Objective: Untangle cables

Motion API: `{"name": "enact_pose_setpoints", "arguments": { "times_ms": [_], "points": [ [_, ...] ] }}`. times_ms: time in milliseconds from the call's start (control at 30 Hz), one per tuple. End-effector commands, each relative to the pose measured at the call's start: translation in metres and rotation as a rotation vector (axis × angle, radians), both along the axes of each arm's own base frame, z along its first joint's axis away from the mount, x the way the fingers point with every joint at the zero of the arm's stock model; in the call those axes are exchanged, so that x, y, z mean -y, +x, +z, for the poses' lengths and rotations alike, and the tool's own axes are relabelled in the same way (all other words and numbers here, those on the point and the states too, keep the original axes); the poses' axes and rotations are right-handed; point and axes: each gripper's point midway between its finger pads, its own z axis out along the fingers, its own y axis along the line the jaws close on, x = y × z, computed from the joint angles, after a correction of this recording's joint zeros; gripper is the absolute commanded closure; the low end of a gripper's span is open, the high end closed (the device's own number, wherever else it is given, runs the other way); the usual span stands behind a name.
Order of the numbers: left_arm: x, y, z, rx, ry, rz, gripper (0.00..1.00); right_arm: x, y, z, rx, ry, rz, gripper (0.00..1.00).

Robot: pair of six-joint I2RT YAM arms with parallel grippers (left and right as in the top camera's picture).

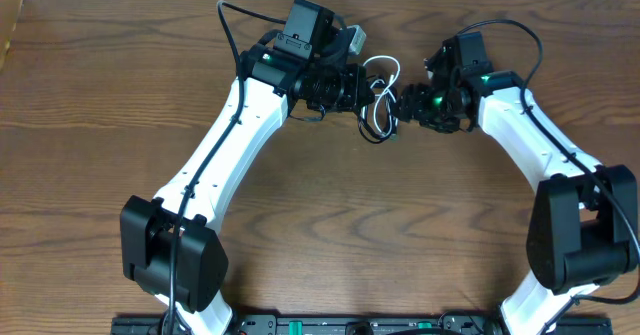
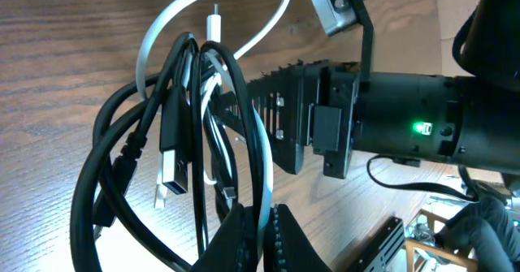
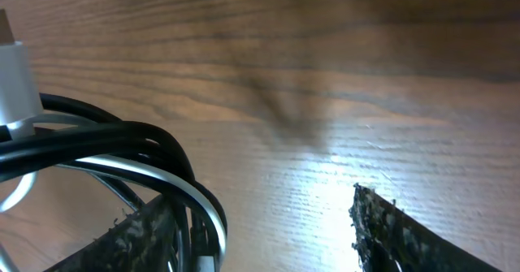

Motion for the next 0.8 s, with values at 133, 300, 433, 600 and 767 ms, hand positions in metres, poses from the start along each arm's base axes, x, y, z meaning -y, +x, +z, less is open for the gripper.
{"name": "enact_pose_setpoints", "arguments": {
  "times_ms": [133, 300, 433, 600, 767],
  "points": [
    [0.008, 0.001, 0.012, -0.017, -0.070, -0.003, 0.93, 0.000, 0.005, -0.007, 0.003, -0.020, -0.026, 0.37],
    [0.012, 0.006, 0.019, -0.036, -0.109, 0.040, 0.92, -0.001, 0.005, -0.016, -0.014, -0.024, -0.022, 0.37],
    [0.012, 0.007, 0.026, -0.039, -0.129, 0.056, 0.93, 0.002, 0.001, -0.031, -0.053, -0.048, -0.029, 0.37],
    [0.012, 0.002, 0.047, -0.005, -0.161, 0.045, 0.93, 0.013, -0.004, -0.051, -0.108, -0.108, -0.056, 0.38],
    [0.006, -0.006, 0.081, 0.069, -0.194, 0.046, 0.93, 0.017, -0.009, -0.062, -0.143, -0.130, -0.061, 0.39]
  ]
}}
